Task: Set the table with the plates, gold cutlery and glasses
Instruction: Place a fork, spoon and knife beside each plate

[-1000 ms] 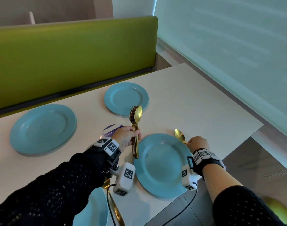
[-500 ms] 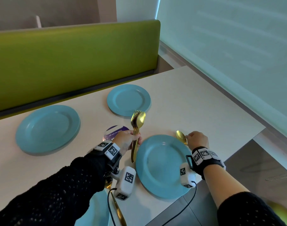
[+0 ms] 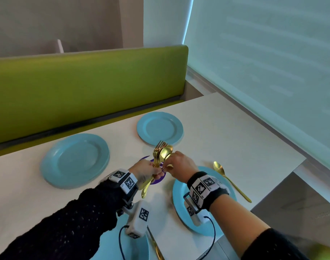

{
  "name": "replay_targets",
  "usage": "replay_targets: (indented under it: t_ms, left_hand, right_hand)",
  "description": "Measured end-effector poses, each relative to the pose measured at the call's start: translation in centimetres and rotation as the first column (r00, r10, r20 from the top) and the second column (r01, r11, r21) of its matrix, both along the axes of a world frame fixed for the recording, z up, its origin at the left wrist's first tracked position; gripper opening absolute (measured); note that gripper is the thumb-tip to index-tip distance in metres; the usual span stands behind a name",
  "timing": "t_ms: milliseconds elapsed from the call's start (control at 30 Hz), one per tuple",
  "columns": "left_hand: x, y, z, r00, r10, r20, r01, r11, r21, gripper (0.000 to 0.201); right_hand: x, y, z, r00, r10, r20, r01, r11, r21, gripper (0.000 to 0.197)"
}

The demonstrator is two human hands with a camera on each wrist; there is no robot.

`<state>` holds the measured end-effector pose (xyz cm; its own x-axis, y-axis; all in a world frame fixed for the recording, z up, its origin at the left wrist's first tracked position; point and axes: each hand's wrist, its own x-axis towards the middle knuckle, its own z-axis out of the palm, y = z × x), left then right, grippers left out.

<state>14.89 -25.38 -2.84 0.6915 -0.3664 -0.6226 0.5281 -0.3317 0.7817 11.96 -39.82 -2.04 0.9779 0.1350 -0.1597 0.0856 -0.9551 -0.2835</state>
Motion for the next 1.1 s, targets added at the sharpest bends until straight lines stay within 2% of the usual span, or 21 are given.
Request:
replay_targets:
  t_ms: [200, 433, 567, 700, 833, 933, 1033, 1100]
  left_hand:
    - [0.6, 3.8, 0.9, 0.990, -0.119, 0.070, 0.116, 0.992, 0.049, 0.024]
    - [1.6, 7.1, 1.9, 0.981, -0.149, 0.121, 0.147, 0.989, 0.020, 0.029]
    - [3.6, 7.7, 1.9, 0.979, -0.134, 0.154, 0.122, 0.989, 0.080, 0.020]
    - [6.8, 8.8, 1.3, 0.976, 0.012, 0.217, -0.042, 0.989, 0.138, 0.009]
    - [10.3, 9.6, 0.8, 0.964, 0.170, 0.202, -0.202, 0.968, 0.151, 0.015]
    - [12.7, 9.1, 0.5, 0.956, 0.203, 0.212, -0.235, 0.961, 0.143, 0.025]
    - [14.9, 7.9, 0.1, 0.953, 0.217, 0.212, -0.243, 0.964, 0.107, 0.018]
    - [16.2, 7.0, -0.3, 0.953, 0.225, 0.201, -0.244, 0.967, 0.074, 0.019]
  right_hand:
    - [0.2, 4.4, 2.3, 0.995, 0.076, -0.061, -0.078, 0.996, -0.042, 0.025]
    - [1.9, 7.6, 3.2, 0.987, 0.092, -0.129, -0.103, 0.991, -0.081, 0.027]
    - [3.6, 7.5, 2.9, 0.990, 0.080, -0.118, -0.089, 0.993, -0.076, 0.023]
    - [6.7, 4.8, 2.4, 0.992, -0.113, -0.055, 0.114, 0.993, 0.031, 0.018]
    - [11.0, 0.7, 1.6, 0.932, -0.362, -0.005, 0.359, 0.923, 0.141, 0.018]
    - [14.6, -2.3, 0.9, 0.856, -0.516, 0.011, 0.508, 0.846, 0.158, 0.019]
    - [18.0, -5.2, 0.0, 0.785, -0.620, 0.011, 0.611, 0.775, 0.161, 0.020]
    - [19.8, -6.7, -0.8, 0.755, -0.656, 0.012, 0.651, 0.751, 0.110, 0.021]
